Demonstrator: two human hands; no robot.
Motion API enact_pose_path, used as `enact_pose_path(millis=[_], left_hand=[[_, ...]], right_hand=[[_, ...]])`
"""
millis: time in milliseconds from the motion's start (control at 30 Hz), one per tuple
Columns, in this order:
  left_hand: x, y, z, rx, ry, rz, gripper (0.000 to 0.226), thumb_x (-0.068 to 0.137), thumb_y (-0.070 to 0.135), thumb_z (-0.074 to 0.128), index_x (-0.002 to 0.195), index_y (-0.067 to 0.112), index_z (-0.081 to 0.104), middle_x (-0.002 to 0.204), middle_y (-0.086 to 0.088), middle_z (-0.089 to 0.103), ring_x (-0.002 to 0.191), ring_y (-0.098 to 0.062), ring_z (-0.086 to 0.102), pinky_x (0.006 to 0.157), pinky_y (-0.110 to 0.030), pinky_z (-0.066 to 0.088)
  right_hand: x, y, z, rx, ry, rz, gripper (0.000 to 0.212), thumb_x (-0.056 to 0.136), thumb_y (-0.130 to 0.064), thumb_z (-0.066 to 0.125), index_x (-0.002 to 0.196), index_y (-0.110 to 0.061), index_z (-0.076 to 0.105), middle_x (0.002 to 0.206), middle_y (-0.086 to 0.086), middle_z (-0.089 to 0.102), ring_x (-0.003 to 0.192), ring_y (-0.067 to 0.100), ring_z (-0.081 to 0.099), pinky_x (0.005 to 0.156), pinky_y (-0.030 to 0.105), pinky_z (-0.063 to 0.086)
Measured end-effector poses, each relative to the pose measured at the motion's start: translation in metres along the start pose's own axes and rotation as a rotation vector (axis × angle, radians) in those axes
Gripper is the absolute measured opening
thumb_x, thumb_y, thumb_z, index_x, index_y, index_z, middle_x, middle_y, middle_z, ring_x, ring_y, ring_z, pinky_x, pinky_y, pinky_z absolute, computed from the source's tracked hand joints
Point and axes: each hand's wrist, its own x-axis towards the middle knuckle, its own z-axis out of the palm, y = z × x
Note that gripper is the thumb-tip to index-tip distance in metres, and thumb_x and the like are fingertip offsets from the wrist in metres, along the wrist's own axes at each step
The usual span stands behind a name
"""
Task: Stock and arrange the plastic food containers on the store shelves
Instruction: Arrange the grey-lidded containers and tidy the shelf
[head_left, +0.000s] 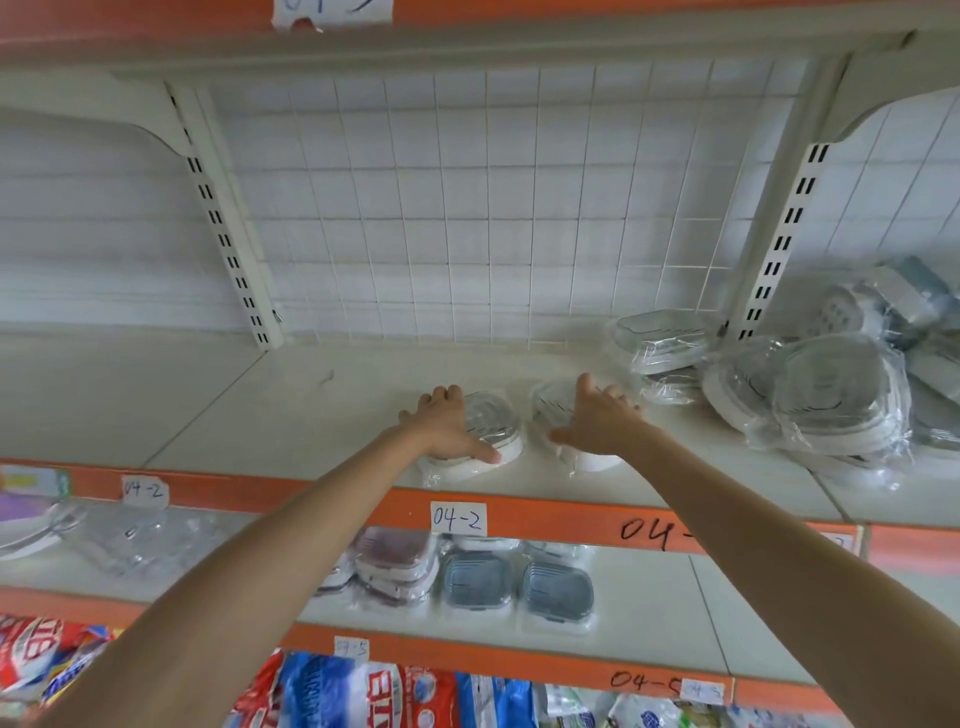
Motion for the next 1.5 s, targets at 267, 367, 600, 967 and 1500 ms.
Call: enact_pose_path(millis=[267,367,600,967,1500], left_hand=[[-0.022,-0.007,0.01,0.146,0.325,0.132,0.094,0.061,0.065,0.073,0.126,0.008,0.035,0.13,-0.006,0.039,0.119,-0.027,0.039,0.093,-0.043,0.034],[-0.032,-0.007,0.013,0.238,0.473,0.225,0.09,0.06,0.063,0.075,0.122,0.009,0.037,0.124,-0.005,0.041,0.114,-0.026,0.04,0.093,-0.04,0.032],[-0.065,-0.025,0.008,0.27,0.707,0.346,0.087,0.059,0.059,0.075,0.124,0.012,0.042,0.122,-0.003,0.044,0.11,-0.023,0.042,0.092,-0.035,0.026],[-0.122,-0.042,0.032,0.332,0.633,0.408,0.095,0.065,0.068,0.065,0.133,0.008,0.037,0.131,-0.006,0.039,0.118,-0.023,0.039,0.097,-0.036,0.024],[-0.143,-0.071,0.12,0.401,0.218,0.492,0.095,0.066,0.068,0.065,0.133,0.008,0.033,0.133,-0.005,0.035,0.122,-0.022,0.033,0.102,-0.039,0.028]], right_hand=[[-0.006,0.002,0.004,0.136,0.065,-0.027,0.1,0.072,-0.04,0.076,0.145,-0.019,0.01,0.142,0.011,0.022,0.133,0.032,0.023,0.104,0.05,0.027],[-0.017,-0.002,0.01,0.061,0.193,-0.113,0.106,0.07,-0.038,0.077,0.146,-0.015,0.008,0.14,0.01,0.023,0.129,0.031,0.025,0.103,0.048,0.029],[-0.053,-0.003,0.017,-0.017,0.493,-0.183,0.094,0.068,-0.039,0.076,0.141,-0.009,0.024,0.133,0.01,0.029,0.118,0.033,0.033,0.098,0.043,0.03],[-0.128,-0.002,0.025,-0.193,0.517,-0.304,0.089,0.06,-0.033,0.078,0.134,-0.007,0.037,0.132,0.011,0.038,0.118,0.028,0.036,0.095,0.04,0.028],[-0.177,0.018,0.119,-0.381,0.193,-0.39,0.082,0.069,-0.035,0.065,0.138,-0.01,0.03,0.136,0.006,0.035,0.124,0.024,0.035,0.103,0.035,0.029]])
